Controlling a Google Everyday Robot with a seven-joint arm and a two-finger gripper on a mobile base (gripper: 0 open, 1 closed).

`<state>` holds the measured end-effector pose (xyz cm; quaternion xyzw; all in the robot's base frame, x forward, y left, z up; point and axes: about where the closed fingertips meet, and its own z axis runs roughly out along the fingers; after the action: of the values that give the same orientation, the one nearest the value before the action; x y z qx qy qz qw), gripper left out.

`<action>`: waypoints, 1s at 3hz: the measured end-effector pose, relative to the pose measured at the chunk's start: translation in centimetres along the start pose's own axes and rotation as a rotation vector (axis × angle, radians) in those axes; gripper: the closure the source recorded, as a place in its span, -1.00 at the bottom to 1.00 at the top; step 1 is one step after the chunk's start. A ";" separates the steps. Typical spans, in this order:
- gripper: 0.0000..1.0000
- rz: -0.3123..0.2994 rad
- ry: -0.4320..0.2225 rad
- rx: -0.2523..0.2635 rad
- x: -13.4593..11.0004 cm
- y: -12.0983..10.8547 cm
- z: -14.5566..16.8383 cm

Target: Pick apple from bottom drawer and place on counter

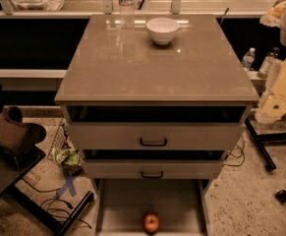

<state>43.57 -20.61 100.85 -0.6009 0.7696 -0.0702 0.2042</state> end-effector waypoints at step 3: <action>-1.00 0.018 -0.150 -0.009 2.2 2.0 4.9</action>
Offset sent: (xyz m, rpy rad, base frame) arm 0.0021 -0.0002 -0.0314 0.1440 -0.0802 0.0511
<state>43.30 -21.51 95.18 -0.5986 0.7577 -0.0197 0.2592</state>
